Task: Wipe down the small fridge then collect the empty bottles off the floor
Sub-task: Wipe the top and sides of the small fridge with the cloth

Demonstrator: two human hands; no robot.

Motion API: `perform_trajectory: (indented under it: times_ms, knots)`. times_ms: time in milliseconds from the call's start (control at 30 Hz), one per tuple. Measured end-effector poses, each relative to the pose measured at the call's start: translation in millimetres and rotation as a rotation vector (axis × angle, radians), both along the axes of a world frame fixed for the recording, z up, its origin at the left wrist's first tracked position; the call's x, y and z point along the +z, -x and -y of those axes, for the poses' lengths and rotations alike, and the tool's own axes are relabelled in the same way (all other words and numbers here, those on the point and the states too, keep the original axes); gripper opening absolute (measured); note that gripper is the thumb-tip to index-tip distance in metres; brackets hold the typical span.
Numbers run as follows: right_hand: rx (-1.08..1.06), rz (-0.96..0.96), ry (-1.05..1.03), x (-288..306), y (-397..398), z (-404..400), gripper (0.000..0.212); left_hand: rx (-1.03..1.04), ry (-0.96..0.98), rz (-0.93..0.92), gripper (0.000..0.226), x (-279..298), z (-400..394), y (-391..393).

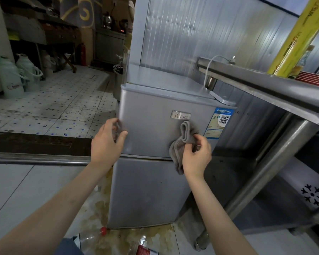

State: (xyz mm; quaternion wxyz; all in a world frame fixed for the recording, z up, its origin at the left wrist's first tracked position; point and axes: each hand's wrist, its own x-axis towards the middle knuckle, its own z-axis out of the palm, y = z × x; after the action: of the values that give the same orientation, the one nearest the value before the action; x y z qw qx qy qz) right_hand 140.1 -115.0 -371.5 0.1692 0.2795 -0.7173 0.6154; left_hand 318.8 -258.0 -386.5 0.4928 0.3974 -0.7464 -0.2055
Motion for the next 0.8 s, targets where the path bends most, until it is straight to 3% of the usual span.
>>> perform_trajectory:
  times_ms: [467,700,800]
  knots:
    - [-0.061,-0.075,0.033,27,28,-6,0.026,0.003,0.015,0.001,0.038,0,0,0]
    - [-0.092,0.078,0.063,3,21,-5,0.024,-0.004,-0.004,-0.003,0.038,2,-2,-1]
    - [-0.088,0.057,0.032,2,17,-7,0.023,-0.009,0.003,-0.005,0.038,2,-3,-1]
